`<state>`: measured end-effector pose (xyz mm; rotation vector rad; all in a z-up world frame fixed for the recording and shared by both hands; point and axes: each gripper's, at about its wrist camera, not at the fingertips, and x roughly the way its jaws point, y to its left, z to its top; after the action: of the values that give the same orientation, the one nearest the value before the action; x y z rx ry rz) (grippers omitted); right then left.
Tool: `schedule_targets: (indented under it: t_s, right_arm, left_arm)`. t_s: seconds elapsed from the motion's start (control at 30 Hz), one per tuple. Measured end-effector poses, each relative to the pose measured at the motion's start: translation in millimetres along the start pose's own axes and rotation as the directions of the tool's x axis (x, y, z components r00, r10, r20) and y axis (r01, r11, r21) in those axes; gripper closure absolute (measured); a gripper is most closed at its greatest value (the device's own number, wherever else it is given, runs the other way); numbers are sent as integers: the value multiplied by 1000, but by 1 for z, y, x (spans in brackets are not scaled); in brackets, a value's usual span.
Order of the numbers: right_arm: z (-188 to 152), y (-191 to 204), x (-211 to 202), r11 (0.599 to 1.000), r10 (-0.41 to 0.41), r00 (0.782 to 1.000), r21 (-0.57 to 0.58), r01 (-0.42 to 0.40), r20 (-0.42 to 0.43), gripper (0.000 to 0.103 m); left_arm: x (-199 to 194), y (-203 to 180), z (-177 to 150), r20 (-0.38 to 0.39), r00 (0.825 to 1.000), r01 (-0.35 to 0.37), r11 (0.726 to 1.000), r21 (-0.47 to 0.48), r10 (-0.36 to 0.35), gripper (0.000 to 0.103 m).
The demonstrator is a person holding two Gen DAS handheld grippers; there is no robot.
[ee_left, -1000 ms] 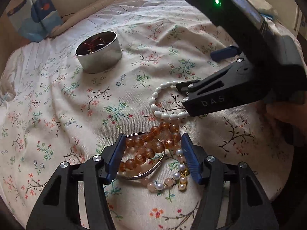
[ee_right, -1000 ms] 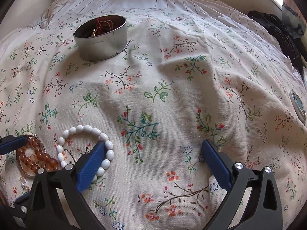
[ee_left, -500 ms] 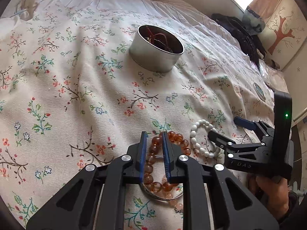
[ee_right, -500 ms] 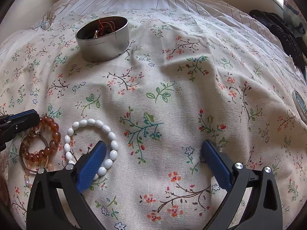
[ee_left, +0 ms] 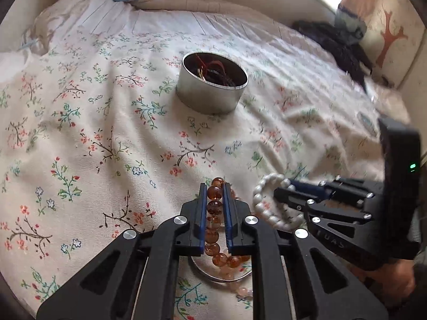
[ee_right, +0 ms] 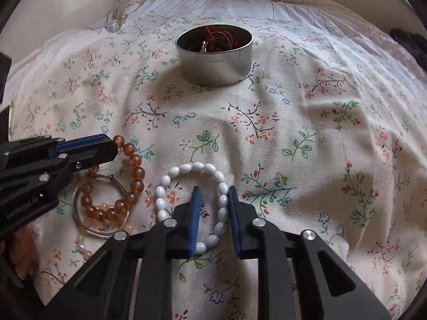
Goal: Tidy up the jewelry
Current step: 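Grasp the white bead bracelet with the right tool while the left tool holds the amber bracelet, then carry both bead bracelets over the silver tin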
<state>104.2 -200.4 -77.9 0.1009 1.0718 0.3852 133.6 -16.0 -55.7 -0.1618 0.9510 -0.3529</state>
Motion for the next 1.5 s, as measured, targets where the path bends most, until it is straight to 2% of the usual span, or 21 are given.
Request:
schedule_targets:
  t_s: [0.1, 0.3, 0.43, 0.57, 0.7, 0.77, 0.83, 0.9, 0.93, 0.97, 1.0, 1.03, 1.1, 1.17, 1.2, 1.23, 1.27, 1.3, 1.37, 1.4, 1.5]
  right_arm:
    - [0, -23, -10, 982, 137, 990, 129, -141, 45, 94]
    - [2, -25, -16, 944, 264, 960, 178, -277, 92, 94]
    - [3, -35, -22, 882, 376, 914, 243, -403, 152, 94]
    - [3, -43, -29, 805, 472, 852, 283, -521, 226, 94]
    - [4, -51, -36, 726, 541, 786, 305, -616, 299, 95]
    - [4, -54, -41, 705, 553, 766, 305, -640, 329, 95]
    - [5, -54, -44, 721, 531, 780, 308, -621, 330, 95]
    - [6, -54, -43, 777, 459, 839, 326, -539, 293, 93]
    - [6, -55, -42, 799, 432, 861, 328, -503, 268, 86]
    - [6, -53, -40, 831, 392, 888, 322, -454, 239, 58]
    - [7, -48, -38, 876, 324, 924, 304, -375, 205, 37]
    - [7, -42, -35, 907, 275, 945, 278, -316, 178, 37]
    - [9, -33, -26, 930, 248, 959, 243, -274, 134, 37]
    - [13, -21, -7, 974, 134, 990, 180, -141, 48, 37]
    - [14, -13, 7, 991, 56, 998, 119, -54, -11, 43]
    - [14, -5, 13, 998, -6, 1000, 62, 7, -30, 47]
    - [15, -1, 12, 999, -1, 1000, 44, 3, -30, 62]
    - [14, -4, 10, 996, 53, 998, 75, -51, -29, 91]
    - [11, -21, 6, 965, 190, 982, 184, -186, -2, 94]
    - [8, -30, 2, 933, 272, 962, 237, -272, 32, 95]
    - [0, -48, -12, 787, 482, 858, 343, -512, 176, 95]
  left_arm:
    - [-10, 11, 3, 45, 997, 73, 994, -76, -70, 92]
    - [-18, 8, 2, 85, 987, 147, 985, -91, -139, 92]
    - [-28, 8, 3, 131, 977, 178, 979, -95, -165, 92]
    - [-36, 10, 4, 162, 974, 176, 978, -112, -157, 92]
    - [-41, 8, 4, 186, 972, 169, 979, -116, -146, 92]
    - [-44, 4, 4, 201, 970, 157, 982, -103, -134, 92]
    - [-45, 0, 5, 209, 971, 138, 987, -86, -118, 92]
    - [-43, -3, 5, 200, 975, 116, 991, -72, -99, 92]
    - [-42, -4, 5, 195, 977, 104, 992, -67, -89, 92]
    - [-40, -4, 5, 190, 978, 96, 993, -64, -82, 92]
    - [-39, -3, 5, 186, 979, 92, 994, -67, -78, 92]
    - [-38, -1, 5, 183, 980, 90, 993, -71, -75, 92]
    - [-37, 0, 6, 179, 981, 87, 993, -78, -72, 92]
    - [-36, 2, 6, 177, 982, 86, 993, -81, -70, 92]
    - [-35, 2, 6, 174, 982, 85, 993, -82, -70, 92]
    - [-34, 2, 6, 173, 982, 86, 993, -84, -70, 92]
    - [-34, 2, 6, 172, 983, 85, 993, -86, -69, 92]
    - [-34, 2, 6, 173, 983, 85, 993, -87, -69, 92]
    - [-33, 4, 7, 174, 982, 89, 992, -94, -72, 92]
    - [-34, 4, 7, 176, 982, 91, 991, -95, -73, 92]
    - [-36, 4, 7, 188, 979, 103, 990, -95, -84, 92]
